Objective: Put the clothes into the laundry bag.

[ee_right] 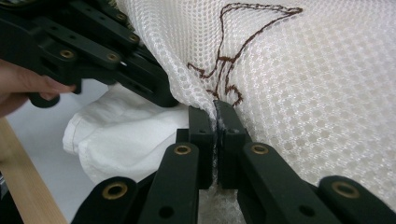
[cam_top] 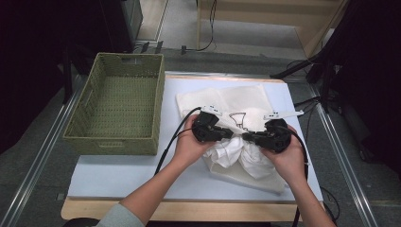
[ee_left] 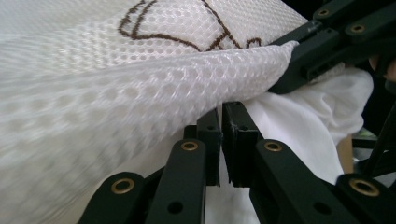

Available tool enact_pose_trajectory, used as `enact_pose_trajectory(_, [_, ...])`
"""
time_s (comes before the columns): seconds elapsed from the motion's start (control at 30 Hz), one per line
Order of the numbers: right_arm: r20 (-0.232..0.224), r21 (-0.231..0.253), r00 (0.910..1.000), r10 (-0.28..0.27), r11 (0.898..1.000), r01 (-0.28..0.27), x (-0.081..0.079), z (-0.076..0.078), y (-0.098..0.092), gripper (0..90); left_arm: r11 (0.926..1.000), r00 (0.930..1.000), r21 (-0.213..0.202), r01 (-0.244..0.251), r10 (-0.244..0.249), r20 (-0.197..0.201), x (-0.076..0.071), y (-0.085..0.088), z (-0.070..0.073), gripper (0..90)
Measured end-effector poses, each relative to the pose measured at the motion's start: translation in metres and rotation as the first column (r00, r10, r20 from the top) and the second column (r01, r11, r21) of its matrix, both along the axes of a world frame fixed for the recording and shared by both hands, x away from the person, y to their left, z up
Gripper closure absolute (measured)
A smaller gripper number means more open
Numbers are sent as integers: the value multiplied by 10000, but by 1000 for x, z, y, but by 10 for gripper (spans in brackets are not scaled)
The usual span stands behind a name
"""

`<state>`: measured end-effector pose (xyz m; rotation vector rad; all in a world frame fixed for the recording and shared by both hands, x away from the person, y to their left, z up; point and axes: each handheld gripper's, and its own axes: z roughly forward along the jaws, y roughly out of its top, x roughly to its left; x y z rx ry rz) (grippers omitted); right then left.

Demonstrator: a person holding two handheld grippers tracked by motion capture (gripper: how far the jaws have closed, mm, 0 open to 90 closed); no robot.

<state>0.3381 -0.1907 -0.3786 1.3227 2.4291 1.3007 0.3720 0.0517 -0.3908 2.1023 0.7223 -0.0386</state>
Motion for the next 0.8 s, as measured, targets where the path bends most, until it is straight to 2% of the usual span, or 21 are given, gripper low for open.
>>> enact_pose_trajectory(0.1, [-31, 37, 10000, 36, 10000, -36, 0, -1, 0, 883, 9999, 9998, 124, -60, 57, 189, -5, 15, 5, 871])
enact_pose_trajectory(0.23, [-56, 97, 10000, 53, 9999, -53, 1, -1, -1, 883, 9995, 9995, 109, -300, 300, -2, -8, 33, 4, 900])
enact_pose_trajectory(0.33, [-137, 169, 9999, 30, 9999, -28, 2, -1, -2, 883, 9979, 9987, 398, -513, 511, 42, -12, 46, 2, 900])
enact_pose_trajectory(0.37, [-151, 178, 9999, 36, 9998, -33, 2, -1, -2, 883, 9967, 9980, 509, -628, 621, 148, -13, 50, 1, 900])
enact_pose_trajectory(0.43, [-152, 197, 9999, 75, 9998, -72, 3, -2, -3, 883, 9943, 9954, 458, -959, 956, 73, -13, 60, -1, 900])
enact_pose_trajectory(0.5, [-172, 251, 9998, 83, 9997, -79, 4, -2, -5, 883, 9896, 9919, 693, -1263, 1252, 198, -13, 69, -4, 900])
enact_pose_trajectory(0.57, [-174, 296, 9998, 96, 9995, -91, 4, -2, -6, 883, 9870, 9894, 699, -1449, 1441, 168, -14, 75, -8, 900])
enact_pose_trajectory(0.63, [-207, 376, 9998, 79, 9993, -71, 4, -2, -7, 882, 9873, 9886, 497, -1506, 1502, 133, -17, 79, -12, 900])
enact_pose_trajectory(0.8, [-254, 387, 9997, 68, 9992, -58, 4, -1, -7, 882, 9798, 9836, 864, -1804, 1794, 198, -20, 81, -23, 900])
